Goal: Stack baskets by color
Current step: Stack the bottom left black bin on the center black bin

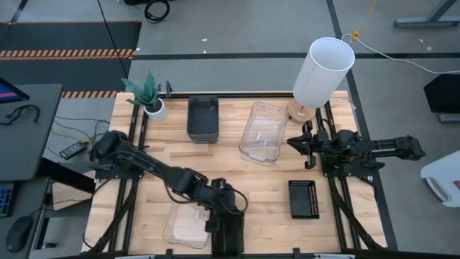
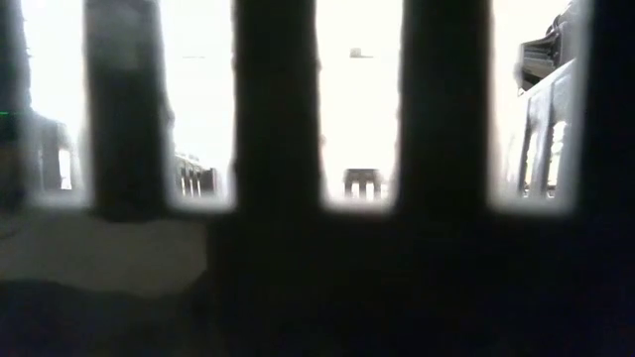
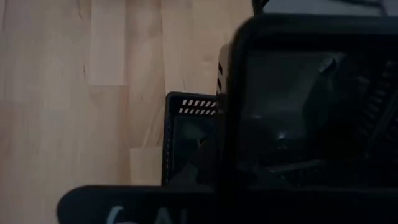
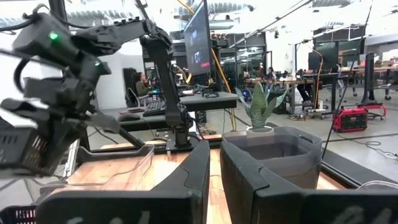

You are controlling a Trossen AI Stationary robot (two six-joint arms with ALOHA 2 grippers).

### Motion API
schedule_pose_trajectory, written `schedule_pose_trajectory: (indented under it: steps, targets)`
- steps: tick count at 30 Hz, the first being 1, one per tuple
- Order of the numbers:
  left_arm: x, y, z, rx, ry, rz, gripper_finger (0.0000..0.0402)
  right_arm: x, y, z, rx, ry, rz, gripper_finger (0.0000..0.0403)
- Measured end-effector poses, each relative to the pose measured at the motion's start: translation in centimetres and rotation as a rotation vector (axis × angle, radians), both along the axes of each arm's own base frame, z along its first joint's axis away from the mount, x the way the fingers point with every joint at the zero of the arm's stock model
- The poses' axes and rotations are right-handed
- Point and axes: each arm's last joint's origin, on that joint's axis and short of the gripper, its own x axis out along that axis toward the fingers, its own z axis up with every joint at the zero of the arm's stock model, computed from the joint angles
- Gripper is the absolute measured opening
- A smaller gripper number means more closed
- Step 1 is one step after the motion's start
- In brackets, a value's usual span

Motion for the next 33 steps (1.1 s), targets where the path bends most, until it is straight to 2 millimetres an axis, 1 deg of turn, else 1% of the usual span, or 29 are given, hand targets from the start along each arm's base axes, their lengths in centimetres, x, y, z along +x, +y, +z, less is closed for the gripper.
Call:
schedule_pose_trajectory:
  steps: [3,8,15,20,28,33]
  targets:
    - [1.1,-0.5,-0.7,0.069,0.046,0.000,0.0004,0.0,0.0,0.0,0.000,0.000,0.000,0.0045]
    - [2.5,-0.6,-1.3,0.223,0.132,0.020,0.0004,0.0,0.0,0.0,0.000,0.001,0.000,0.0045]
    - [3.9,-1.0,-1.4,0.287,0.193,-0.032,0.0004,0.0,0.0,0.0,0.000,0.000,0.000,0.0045]
    - [4.2,-1.2,-1.8,0.276,0.215,-0.061,0.0004,0.0,0.0,0.0,0.000,-0.001,0.000,0.0045]
    - [3.6,-2.2,-2.5,0.280,0.244,-0.110,0.0004,0.0,0.0,0.0,0.000,-0.001,0.000,0.0045]
    - [3.8,-2.8,-3.5,0.275,0.259,-0.145,0.0005,0.0,0.0,0.0,0.000,0.000,0.000,0.0045]
